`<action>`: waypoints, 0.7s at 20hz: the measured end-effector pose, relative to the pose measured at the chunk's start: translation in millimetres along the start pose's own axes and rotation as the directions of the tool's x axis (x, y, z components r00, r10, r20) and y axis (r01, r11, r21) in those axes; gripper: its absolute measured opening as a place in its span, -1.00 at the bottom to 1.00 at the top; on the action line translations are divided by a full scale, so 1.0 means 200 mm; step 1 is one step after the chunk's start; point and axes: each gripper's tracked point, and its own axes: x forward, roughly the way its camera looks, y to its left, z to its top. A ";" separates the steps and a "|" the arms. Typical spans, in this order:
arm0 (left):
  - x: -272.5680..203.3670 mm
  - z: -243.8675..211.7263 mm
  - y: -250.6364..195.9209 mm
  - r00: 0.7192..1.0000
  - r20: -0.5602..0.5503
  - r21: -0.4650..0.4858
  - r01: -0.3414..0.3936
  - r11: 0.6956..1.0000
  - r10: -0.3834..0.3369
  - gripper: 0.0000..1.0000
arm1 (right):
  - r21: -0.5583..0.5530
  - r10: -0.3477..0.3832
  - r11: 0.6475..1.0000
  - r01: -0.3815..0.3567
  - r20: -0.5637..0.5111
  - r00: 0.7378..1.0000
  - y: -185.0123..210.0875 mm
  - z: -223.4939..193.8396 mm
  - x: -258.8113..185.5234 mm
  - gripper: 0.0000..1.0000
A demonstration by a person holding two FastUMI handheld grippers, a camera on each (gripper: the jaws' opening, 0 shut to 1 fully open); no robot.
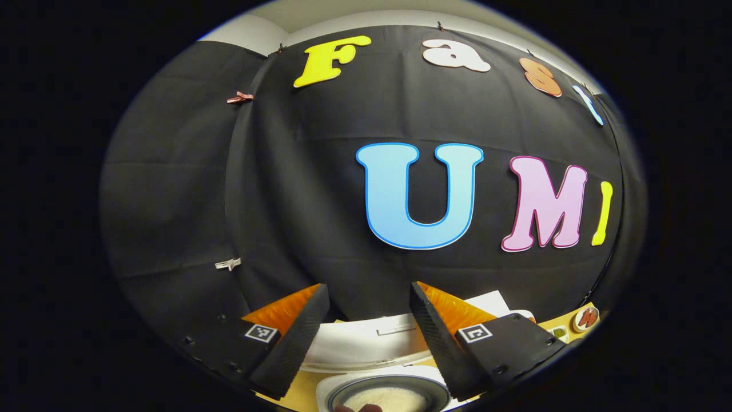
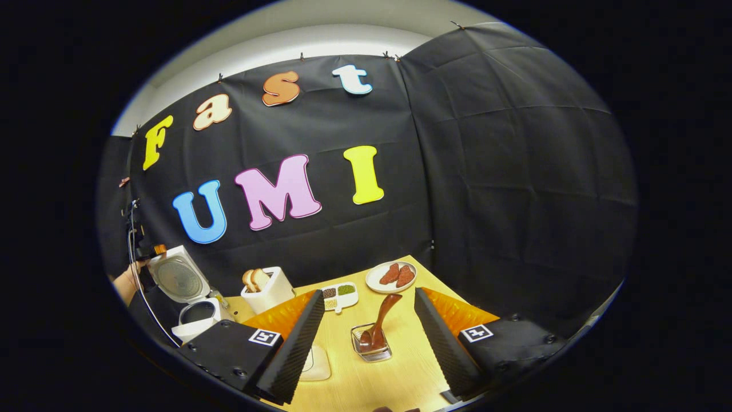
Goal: Close the left gripper, press the button to open the rice cooker; take a wooden spoon from the chopstick holder with the right hand, scoop a spoonful of rice and pour it into the rice cooker, then put the wooden spoon back into the chopstick holder.
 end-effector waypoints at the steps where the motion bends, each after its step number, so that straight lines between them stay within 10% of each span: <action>1: -0.04 -0.01 -0.01 1.000 -0.002 -0.003 -0.002 1.000 0.002 0.99 | -0.005 0.011 1.000 -0.011 0.001 1.000 0.01 0.01 0.00 0.97; 14: -0.48 -0.80 -0.22 0.950 -0.308 -0.070 -0.070 0.995 0.045 0.97 | -0.040 0.094 0.995 -0.095 -0.027 0.995 -0.04 0.02 -0.11 0.97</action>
